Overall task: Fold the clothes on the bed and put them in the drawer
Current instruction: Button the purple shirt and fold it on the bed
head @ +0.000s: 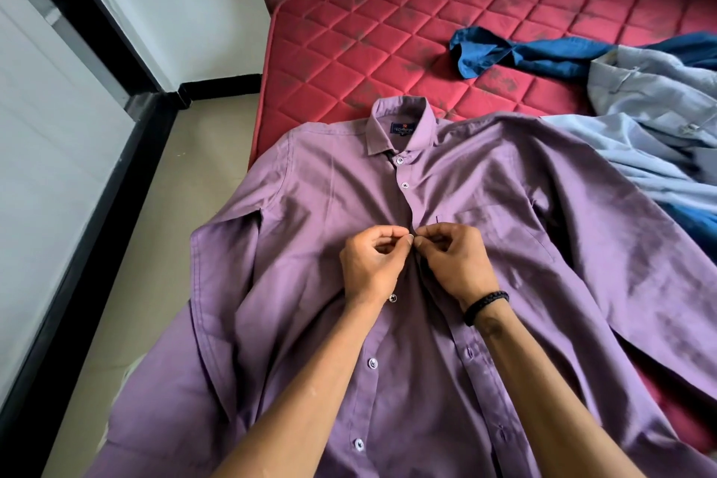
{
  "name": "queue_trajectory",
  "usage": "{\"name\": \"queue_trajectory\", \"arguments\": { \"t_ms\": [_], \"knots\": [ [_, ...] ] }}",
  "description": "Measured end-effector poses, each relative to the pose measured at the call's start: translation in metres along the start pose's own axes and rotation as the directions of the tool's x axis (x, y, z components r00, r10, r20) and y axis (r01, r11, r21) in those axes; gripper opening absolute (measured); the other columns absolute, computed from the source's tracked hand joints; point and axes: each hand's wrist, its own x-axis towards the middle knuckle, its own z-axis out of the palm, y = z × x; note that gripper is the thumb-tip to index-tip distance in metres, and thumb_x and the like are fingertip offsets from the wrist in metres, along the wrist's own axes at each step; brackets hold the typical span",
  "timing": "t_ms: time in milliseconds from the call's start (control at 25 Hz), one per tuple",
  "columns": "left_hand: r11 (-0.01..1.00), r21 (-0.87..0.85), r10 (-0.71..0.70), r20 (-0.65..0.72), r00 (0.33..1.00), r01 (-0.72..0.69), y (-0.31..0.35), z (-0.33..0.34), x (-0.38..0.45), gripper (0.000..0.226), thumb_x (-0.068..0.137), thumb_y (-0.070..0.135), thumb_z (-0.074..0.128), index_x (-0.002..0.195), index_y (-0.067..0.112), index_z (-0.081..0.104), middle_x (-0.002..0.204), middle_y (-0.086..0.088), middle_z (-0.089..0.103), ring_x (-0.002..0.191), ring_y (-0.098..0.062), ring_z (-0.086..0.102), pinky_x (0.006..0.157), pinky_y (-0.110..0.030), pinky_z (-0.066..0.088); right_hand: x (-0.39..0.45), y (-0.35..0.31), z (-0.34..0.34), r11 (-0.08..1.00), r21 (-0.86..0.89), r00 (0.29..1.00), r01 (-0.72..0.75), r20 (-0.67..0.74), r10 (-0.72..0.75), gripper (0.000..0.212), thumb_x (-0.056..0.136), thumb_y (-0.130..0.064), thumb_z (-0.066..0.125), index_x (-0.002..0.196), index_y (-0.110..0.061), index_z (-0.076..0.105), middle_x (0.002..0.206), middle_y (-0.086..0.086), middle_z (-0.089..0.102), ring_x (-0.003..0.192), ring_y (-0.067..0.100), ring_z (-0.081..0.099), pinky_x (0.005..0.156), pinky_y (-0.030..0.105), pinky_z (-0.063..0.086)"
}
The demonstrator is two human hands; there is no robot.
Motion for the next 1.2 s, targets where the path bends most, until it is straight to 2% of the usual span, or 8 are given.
{"name": "queue_trajectory", "arguments": {
  "t_ms": [200, 360, 440, 600, 720, 880, 1040, 1200],
  "knots": [
    [0.997, -0.053, -0.049, -0.005, 0.999, 0.049, -0.002, -0.001, 0.003, 0.008, 0.081, 0.02, 0.081, 0.088, 0.024, 0.08, 0.083, 0.006, 0.079, 0.077, -0.008, 0.075, 0.079, -0.032, 0.062, -0.005, -0.005, 0.001, 0.969, 0.232, 0.997, -0.082, 0.006, 0.083, 0.008, 0.09, -0.003, 0.075, 0.085, -0.01, 0.074, 0.065, 0.002, 0.069, 0.048, 0.0, 0.055, 0.051, 0.014, 0.047],
    [0.999, 0.0, -0.042, 0.007, 0.999, 0.042, -0.005, -0.002, 0.003, 0.008, 0.083, 0.016, 0.081, 0.09, 0.02, 0.081, 0.083, 0.006, 0.079, 0.076, -0.005, 0.075, 0.081, -0.036, 0.063, -0.002, 0.0, -0.009, 0.955, 0.275, 0.989, -0.108, 0.125, 0.076, 0.007, 0.095, -0.009, 0.071, 0.091, -0.009, 0.076, 0.07, 0.005, 0.07, 0.054, 0.005, 0.055, 0.056, 0.014, 0.048],
    [0.999, 0.004, -0.043, 0.044, 0.998, 0.043, -0.003, -0.003, 0.004, 0.005, 0.084, 0.024, 0.078, 0.088, 0.023, 0.08, 0.079, 0.004, 0.079, 0.072, -0.007, 0.074, 0.08, -0.042, 0.063, -0.002, 0.001, -0.012, 0.95, 0.294, 0.985, -0.107, 0.164, 0.06, 0.01, 0.097, -0.006, 0.067, 0.095, -0.009, 0.076, 0.071, 0.005, 0.07, 0.055, 0.004, 0.056, 0.057, 0.014, 0.048],
    [0.988, 0.116, -0.114, 0.111, 0.987, 0.101, 0.006, -0.007, 0.009, 0.052, 0.08, 0.066, 0.072, 0.083, 0.015, 0.079, 0.067, -0.003, 0.074, 0.069, -0.02, 0.074, 0.075, -0.038, 0.062, -0.007, 0.003, -0.003, 0.985, 0.173, 0.998, 0.008, 0.052, -0.018, 0.009, 0.092, -0.004, 0.073, 0.092, -0.012, 0.078, 0.07, -0.001, 0.074, 0.056, 0.002, 0.06, 0.057, 0.018, 0.051],
    [0.986, 0.123, -0.13, 0.12, 0.984, 0.115, 0.01, -0.009, 0.015, 0.032, 0.077, 0.051, 0.08, 0.084, 0.021, 0.082, 0.067, 0.005, 0.076, 0.068, -0.012, 0.075, 0.076, -0.04, 0.063, -0.009, 0.006, 0.007, 0.995, 0.101, 0.998, 0.018, -0.058, -0.012, 0.006, 0.083, -0.016, 0.084, 0.087, -0.017, 0.079, 0.074, -0.002, 0.077, 0.064, 0.01, 0.071, 0.067, 0.03, 0.059],
    [0.986, 0.129, -0.116, 0.079, 0.99, 0.106, 0.009, -0.007, 0.014, 0.017, 0.078, 0.039, 0.073, 0.087, 0.025, 0.078, 0.072, 0.007, 0.077, 0.069, -0.01, 0.075, 0.076, -0.041, 0.063, -0.011, 0.001, 0.009, 0.994, 0.104, 0.995, -0.026, -0.094, 0.035, 0.011, 0.078, -0.018, 0.089, 0.083, -0.018, 0.079, 0.073, -0.004, 0.078, 0.071, 0.01, 0.075, 0.071, 0.027, 0.06],
    [0.964, 0.225, 0.134, 0.057, 0.989, -0.144, 0.012, -0.003, 0.007, 0.023, 0.087, 0.014, 0.071, 0.109, 0.022, 0.07, 0.08, 0.006, 0.077, 0.073, -0.01, 0.069, 0.079, -0.029, 0.055, -0.005, -0.003, 0.0, 0.972, 0.207, 0.994, -0.108, 0.035, 0.103, 0.006, 0.084, -0.013, 0.084, 0.085, -0.01, 0.079, 0.074, 0.007, 0.077, 0.063, 0.012, 0.068, 0.063, 0.026, 0.054],
    [0.919, 0.199, 0.315, 0.148, 0.937, -0.341, 0.015, -0.009, 0.005, 0.03, 0.092, 0.003, 0.065, 0.118, 0.014, 0.054, 0.075, 0.005, 0.07, 0.077, -0.01, 0.063, 0.075, -0.026, 0.048, -0.003, -0.011, 0.003, 0.989, 0.087, 0.993, -0.117, 0.017, 0.116, 0.013, 0.093, -0.012, 0.07, 0.081, -0.008, 0.074, 0.062, 0.0, 0.068, 0.05, 0.006, 0.054, 0.05, 0.023, 0.046]
  ]
}}
